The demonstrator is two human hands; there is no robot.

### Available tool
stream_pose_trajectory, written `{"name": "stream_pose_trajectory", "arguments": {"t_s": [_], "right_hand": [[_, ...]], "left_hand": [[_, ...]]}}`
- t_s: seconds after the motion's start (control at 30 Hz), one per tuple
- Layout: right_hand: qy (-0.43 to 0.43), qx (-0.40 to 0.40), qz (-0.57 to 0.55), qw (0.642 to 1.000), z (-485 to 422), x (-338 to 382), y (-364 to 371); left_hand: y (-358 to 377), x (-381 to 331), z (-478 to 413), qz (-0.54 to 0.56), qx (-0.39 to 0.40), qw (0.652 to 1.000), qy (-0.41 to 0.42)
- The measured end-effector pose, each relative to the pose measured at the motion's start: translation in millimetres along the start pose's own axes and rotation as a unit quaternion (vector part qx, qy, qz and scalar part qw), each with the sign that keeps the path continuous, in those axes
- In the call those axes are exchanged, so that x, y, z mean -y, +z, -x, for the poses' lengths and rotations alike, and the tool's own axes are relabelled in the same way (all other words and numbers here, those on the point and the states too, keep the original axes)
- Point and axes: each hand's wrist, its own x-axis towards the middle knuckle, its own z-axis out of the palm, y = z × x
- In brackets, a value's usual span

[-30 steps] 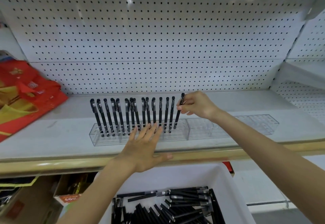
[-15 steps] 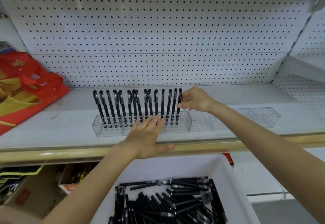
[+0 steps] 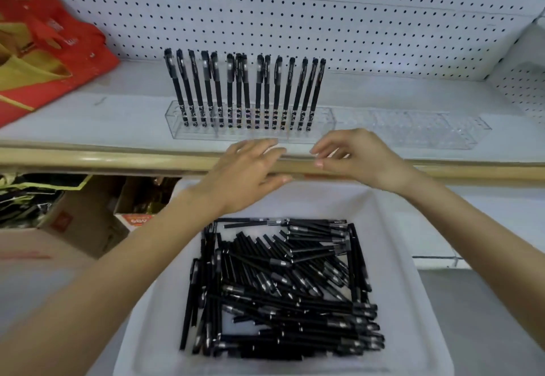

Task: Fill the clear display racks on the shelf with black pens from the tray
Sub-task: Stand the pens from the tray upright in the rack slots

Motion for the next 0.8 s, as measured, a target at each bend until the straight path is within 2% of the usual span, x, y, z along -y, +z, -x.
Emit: {"name": "stream_pose_trajectory", "arguments": {"t_s": [0.13,0.3,0.43,0.6,0.8], "right_hand": [[0.018,0.094,-0.028,0.995,20,-18,62],[0.094,0.231,-0.009,0.968,30,-50,120],[0.126,0.235,-0.024,0.963,32,-58,150],[0.123,0.221,-0.033,0.967,28,-55,180],[0.127,0.217,0.021,0.968,29,-46,202]], "left_hand": [[27,8,25,-0.001,0.037,0.999,-0.016],[48,24,40,-0.025,0.057,0.996,-0.067],[64,22,45,-0.011,0.071,0.994,-0.08],[81,23,49,0.003,0.083,0.992,-0.09],[93,33,53,0.021,0.105,0.989,-0.103]]}}
